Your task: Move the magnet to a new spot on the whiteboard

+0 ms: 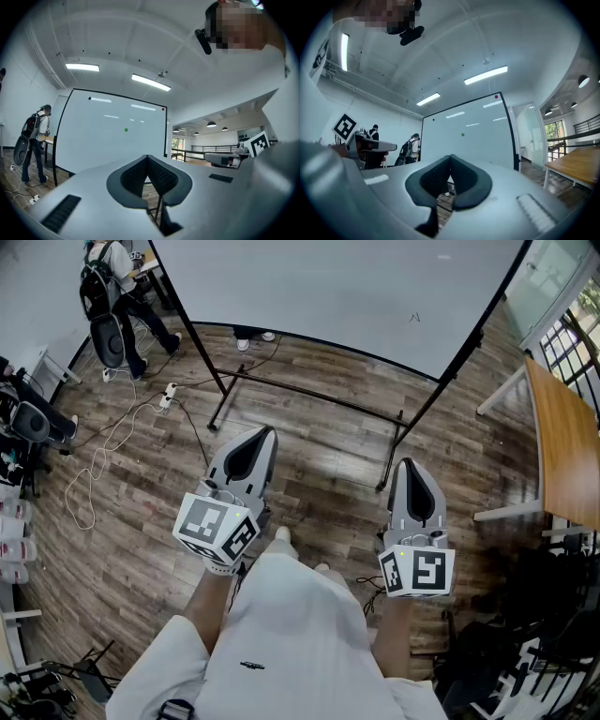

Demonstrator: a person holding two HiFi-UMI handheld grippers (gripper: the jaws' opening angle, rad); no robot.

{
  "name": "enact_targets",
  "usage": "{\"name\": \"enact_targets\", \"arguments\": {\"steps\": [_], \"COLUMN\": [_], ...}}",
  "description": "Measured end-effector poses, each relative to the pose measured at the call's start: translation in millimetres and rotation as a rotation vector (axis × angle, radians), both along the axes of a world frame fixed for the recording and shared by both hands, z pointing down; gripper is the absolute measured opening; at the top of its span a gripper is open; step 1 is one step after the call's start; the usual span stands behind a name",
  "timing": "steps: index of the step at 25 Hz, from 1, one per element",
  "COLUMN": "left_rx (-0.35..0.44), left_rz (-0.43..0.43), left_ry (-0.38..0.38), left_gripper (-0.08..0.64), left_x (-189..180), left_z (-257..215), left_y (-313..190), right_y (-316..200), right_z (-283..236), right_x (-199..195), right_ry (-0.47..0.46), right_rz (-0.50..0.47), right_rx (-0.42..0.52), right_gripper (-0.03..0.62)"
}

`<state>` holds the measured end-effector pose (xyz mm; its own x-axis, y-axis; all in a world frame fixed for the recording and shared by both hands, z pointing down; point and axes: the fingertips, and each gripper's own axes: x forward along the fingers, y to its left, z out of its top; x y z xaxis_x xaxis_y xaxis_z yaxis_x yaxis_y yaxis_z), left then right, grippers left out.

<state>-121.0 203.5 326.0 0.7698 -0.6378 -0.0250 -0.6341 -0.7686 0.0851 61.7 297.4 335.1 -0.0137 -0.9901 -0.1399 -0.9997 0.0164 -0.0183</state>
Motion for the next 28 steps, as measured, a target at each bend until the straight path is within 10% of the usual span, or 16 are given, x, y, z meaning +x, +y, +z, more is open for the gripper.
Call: {"name": "enact_targets", "arguments": {"steps": [28], "left_rx": [-0.05], "left_rz": [0.184], "left_ry": [-0.026], "left_gripper": [0.0], "left_x": [-59], "left_z": [22], "left_y": [-78], "right_y": [-96], "right_z": [31], "right_x": [-87], "right_ry": [-0.008], "right_rz": [0.091], "right_rx": [-0.08], "right_gripper": [0.006]}}
